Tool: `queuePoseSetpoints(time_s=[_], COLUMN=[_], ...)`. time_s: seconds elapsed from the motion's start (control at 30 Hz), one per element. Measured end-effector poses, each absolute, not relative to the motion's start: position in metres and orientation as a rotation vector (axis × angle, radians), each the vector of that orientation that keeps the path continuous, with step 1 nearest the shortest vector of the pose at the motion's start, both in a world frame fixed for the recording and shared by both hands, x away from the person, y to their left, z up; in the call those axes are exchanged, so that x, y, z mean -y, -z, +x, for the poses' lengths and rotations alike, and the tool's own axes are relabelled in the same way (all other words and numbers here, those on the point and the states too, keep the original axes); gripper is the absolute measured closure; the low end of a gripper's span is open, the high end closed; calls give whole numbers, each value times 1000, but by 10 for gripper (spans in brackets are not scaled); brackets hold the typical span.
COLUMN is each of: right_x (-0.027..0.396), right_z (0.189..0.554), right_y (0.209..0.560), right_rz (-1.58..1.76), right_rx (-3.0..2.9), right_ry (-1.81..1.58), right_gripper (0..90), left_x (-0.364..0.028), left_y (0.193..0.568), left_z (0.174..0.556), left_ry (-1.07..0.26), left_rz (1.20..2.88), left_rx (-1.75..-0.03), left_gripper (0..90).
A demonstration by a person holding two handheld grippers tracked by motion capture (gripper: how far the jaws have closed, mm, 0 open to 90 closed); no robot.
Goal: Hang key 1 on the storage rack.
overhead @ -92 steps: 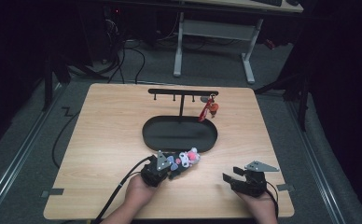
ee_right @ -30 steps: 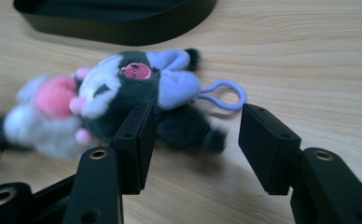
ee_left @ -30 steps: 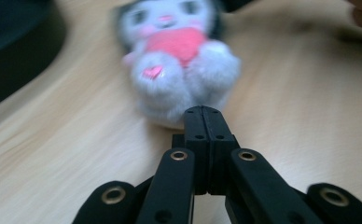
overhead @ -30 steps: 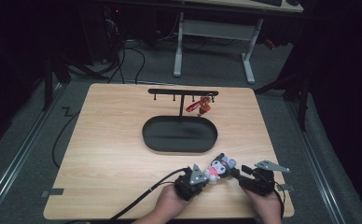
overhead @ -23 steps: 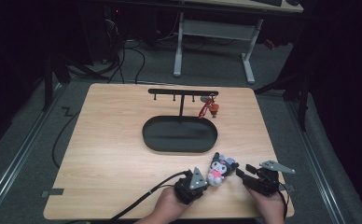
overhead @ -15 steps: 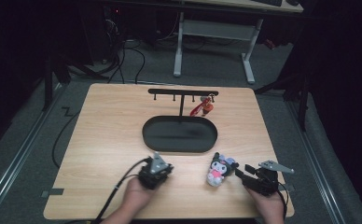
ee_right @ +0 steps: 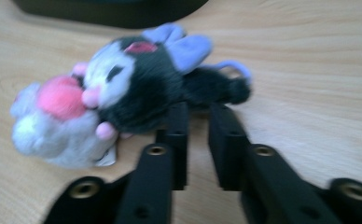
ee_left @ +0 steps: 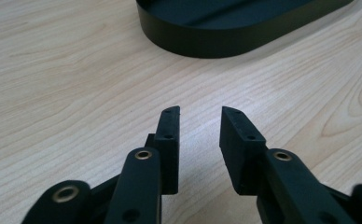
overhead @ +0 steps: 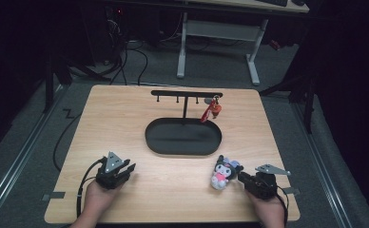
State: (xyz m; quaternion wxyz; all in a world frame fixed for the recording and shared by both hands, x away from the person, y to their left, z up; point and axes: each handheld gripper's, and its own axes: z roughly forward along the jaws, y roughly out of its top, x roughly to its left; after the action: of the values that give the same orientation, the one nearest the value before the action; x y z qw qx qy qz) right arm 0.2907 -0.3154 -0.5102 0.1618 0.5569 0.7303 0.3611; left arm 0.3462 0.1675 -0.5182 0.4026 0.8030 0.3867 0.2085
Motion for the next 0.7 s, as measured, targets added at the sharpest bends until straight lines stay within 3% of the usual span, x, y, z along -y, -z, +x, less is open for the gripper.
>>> queuePoseSetpoints(time_s=[0.07, 0.37, 0.57, 0.7], right_x=[309, 302, 311, 320], right_z=[297, 347, 346, 334], right_y=[512, 501, 497, 496], right_rz=[1580, 1546, 1552, 1576], right_rx=[-2115, -2144, -2143, -2163], right_ry=[-992, -958, -891, -806], right_gripper=[896, 899, 838, 720], left_x=[-168, -179, -178, -177], left_y=[519, 521, 522, 522], left_z=[346, 348, 348, 350], left_ry=[-554, -546, -550, -547], left_rz=[2041, 2015, 2019, 2008], left_rx=[-971, -1029, -1021, -1014], left_gripper=[647, 528, 441, 413])
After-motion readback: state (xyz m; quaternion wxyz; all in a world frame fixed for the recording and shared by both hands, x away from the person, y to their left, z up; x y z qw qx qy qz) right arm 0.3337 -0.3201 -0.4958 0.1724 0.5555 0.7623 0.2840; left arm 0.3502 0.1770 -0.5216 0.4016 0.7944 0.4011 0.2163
